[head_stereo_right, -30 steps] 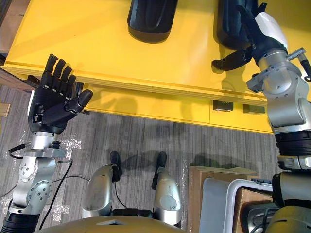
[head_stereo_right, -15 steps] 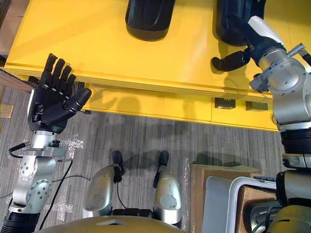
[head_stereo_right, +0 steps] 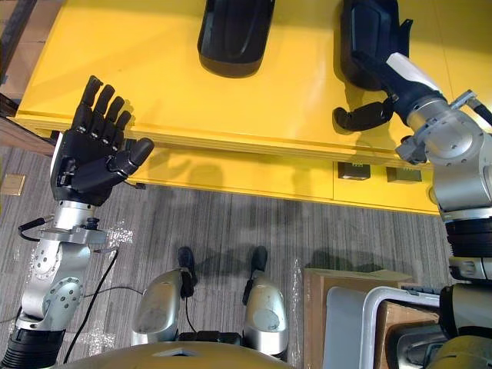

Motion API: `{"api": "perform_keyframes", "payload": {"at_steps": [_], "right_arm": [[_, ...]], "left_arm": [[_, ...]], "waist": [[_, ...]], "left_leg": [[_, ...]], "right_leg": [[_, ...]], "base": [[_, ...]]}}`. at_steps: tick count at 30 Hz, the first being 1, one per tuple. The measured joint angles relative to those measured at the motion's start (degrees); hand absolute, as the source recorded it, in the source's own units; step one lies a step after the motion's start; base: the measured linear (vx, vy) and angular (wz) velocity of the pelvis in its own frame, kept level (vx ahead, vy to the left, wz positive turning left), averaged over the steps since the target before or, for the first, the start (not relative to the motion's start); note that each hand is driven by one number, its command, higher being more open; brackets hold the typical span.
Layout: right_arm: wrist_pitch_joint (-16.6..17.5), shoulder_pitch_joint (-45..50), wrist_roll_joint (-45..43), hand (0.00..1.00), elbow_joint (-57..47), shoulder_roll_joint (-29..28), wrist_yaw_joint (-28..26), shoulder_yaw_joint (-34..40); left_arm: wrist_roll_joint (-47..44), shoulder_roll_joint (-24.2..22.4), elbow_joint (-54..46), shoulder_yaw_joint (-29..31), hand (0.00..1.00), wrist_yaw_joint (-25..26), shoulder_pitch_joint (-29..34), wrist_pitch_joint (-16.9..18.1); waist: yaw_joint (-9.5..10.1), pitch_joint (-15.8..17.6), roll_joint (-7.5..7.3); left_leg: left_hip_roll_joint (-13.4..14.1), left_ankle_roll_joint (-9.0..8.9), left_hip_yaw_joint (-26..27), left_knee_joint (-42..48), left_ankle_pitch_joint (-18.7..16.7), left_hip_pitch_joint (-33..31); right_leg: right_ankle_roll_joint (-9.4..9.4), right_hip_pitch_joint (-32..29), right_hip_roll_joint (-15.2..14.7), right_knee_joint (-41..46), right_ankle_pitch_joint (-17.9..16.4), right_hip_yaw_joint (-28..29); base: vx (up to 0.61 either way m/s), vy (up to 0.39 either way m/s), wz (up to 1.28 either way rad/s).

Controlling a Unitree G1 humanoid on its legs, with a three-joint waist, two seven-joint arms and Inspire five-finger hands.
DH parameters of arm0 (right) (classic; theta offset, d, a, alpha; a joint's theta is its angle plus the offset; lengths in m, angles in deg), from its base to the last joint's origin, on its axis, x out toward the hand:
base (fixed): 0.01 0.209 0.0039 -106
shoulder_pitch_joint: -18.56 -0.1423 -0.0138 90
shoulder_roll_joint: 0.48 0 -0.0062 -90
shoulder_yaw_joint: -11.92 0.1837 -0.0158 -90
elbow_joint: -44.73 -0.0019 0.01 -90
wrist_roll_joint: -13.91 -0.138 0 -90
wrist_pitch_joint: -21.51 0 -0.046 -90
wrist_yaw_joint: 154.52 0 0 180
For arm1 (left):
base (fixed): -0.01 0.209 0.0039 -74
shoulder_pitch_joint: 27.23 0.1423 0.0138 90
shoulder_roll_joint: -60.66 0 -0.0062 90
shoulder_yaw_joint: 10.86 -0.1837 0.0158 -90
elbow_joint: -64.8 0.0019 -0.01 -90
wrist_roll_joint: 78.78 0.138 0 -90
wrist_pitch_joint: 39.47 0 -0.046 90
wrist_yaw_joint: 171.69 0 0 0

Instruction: Walk over and take three plastic housings, then place them on the shelf

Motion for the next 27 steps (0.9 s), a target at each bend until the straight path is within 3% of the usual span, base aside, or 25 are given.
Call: {"api": "perform_keyframes", "payload": {"at_steps": [4, 21, 23, 27], "right_arm": [[0.0, 2.2, 0.0, 1.0, 0.0, 0.0, -1.0, 0.0], [0.2, 5.3, -1.2, 1.0, 0.0, 0.0, -2.1, 0.0], [0.5, 5.5, -1.2, 1.0, 0.0, 0.0, -0.7, 0.0], [3.6, 5.4, -1.0, 1.0, 0.0, 0.0, 7.8, 0.4]], "left_arm": [[0.1, 0.0, 0.0, 0.0, 1.0, -0.1, 0.7, 0.0], [0.1, 0.0, 0.4, 0.0, 1.0, -1.2, 0.9, 0.0], [0.1, 0.0, 0.9, 0.0, 1.0, -1.2, 1.1, -0.1], [0.1, 0.0, 2.3, 0.0, 1.0, -1.3, 2.9, 0.0]], "waist": [[0.01, -1.9, -0.17], [-0.14, -4.1, -1.6], [-0.12, -4.1, -1.61], [-0.18, -4.1, -1.61]], "left_leg": [[0.0, -0.18, 0.2, -0.6, -0.1, 0.6], [0.1, -0.22, 0.2, -0.7, -0.2, 0.9], [0.1, -0.23, 0.2, -0.6, -0.2, 0.9], [0.1, -0.26, 0.2, -0.6, -0.2, 0.8]], "right_leg": [[0.11, 0.7, 0.0, -0.8, 0.1, 0.0], [0.63, 1.3, 0.0, -1.8, 0.4, 0.0], [0.63, 1.3, 0.0, -1.8, 0.4, 0.0], [0.66, 1.3, 0.0, -1.8, 0.4, -0.1]], "base": [[0.01, 0.001, -0.01], [0.0, 0.0, 0.0], [0.0, 0.0, 0.0], [0.0, 0.0, 0.0]]}}
